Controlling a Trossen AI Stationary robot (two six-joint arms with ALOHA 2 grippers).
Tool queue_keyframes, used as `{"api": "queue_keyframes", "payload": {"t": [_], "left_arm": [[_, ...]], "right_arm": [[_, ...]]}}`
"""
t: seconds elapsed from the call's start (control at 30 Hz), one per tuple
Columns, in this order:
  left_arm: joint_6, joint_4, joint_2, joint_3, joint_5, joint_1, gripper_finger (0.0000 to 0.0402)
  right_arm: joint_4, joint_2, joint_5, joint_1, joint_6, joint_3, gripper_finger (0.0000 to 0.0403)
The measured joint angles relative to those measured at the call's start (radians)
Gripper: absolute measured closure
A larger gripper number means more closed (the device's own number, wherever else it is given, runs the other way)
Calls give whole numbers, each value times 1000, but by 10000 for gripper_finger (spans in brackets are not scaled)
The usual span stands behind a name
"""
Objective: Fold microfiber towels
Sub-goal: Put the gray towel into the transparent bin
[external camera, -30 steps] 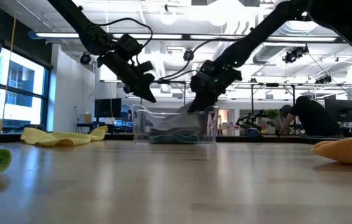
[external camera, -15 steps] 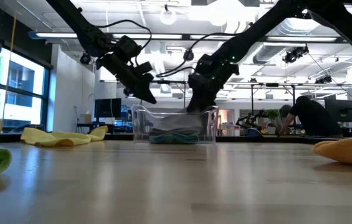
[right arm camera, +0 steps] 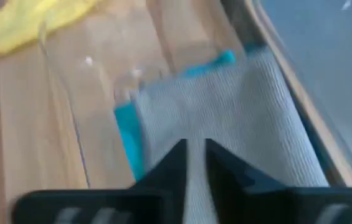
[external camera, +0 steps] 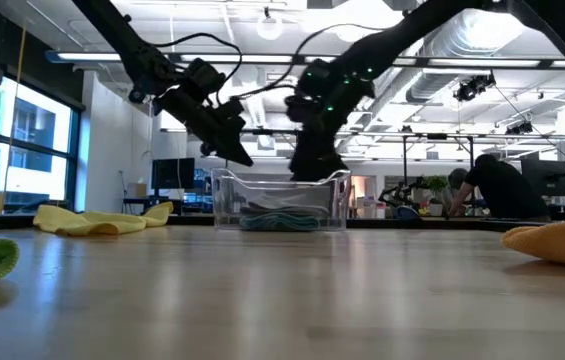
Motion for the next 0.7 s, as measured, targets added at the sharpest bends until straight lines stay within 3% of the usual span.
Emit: {"api": "queue_keyframes", "payload": {"t": [0.07, 0.17, 0.3, 0.4, 0.7], "left_arm": [[-17, 54, -1, -22, 1, 6, 401], [-71, 179, -1, -106, 13, 19, 401], [-131, 364, -1, -213, 45, 35, 401], [-136, 411, -1, -254, 45, 34, 402], [-135, 418, -6, -263, 38, 54, 402]], "right_arm": [[76, 13, 63, 27, 39, -4, 392], [127, 48, 130, 52, 123, -6, 381], [183, 96, 185, 63, 208, -8, 398], [197, 129, 253, 76, 233, -7, 398], [195, 178, 188, 96, 269, -4, 402]]}}
